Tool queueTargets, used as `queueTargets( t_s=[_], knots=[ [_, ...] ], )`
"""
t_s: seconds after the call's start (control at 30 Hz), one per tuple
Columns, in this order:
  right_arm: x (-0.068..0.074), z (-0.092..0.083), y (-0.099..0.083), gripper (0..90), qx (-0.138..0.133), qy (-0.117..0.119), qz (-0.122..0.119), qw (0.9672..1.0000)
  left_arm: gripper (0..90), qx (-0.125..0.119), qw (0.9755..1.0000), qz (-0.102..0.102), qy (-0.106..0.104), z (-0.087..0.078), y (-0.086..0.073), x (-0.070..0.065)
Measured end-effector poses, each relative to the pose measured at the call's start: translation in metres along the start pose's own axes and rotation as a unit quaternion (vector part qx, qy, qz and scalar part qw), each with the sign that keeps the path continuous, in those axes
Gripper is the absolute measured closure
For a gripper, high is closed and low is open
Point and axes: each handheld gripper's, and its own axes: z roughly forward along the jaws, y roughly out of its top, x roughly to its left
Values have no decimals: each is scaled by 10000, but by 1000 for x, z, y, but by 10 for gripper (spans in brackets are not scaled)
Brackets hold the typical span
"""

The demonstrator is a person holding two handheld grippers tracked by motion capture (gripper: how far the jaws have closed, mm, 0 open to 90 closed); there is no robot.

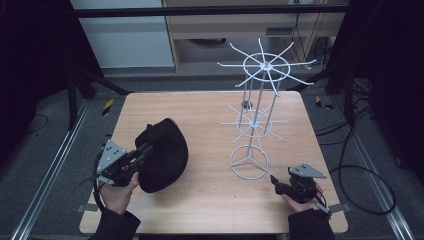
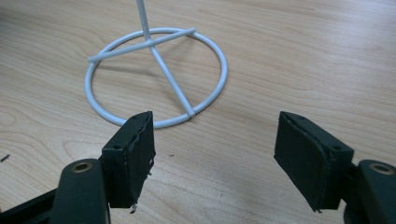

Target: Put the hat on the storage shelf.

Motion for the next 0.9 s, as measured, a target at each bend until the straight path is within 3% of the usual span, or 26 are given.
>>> queueTargets(
  t_s=[0.2, 0.4, 0.67, 0.8, 0.9],
  knots=[
    [-1, 0, 0, 290, -83, -58, -48, 9999, 792, -404, 9990, 16, -190, -17, 14, -8],
    [-1, 0, 0, 287, -98, -71, -29, 9999, 792, -797, 9957, 46, -464, -30, 29, -16],
    [-1, 0, 0, 285, -122, -110, -47, 9999, 792, -1300, 9883, 271, -748, -39, 56, -30],
    [-1, -1, 0, 285, -136, -121, -58, 9998, 792, -1451, 9855, 300, -829, -39, 70, -35],
    [-1, 0, 0, 285, -138, -121, -61, 9998, 792, -1638, 9820, 374, -862, -38, 82, -38]
  ],
)
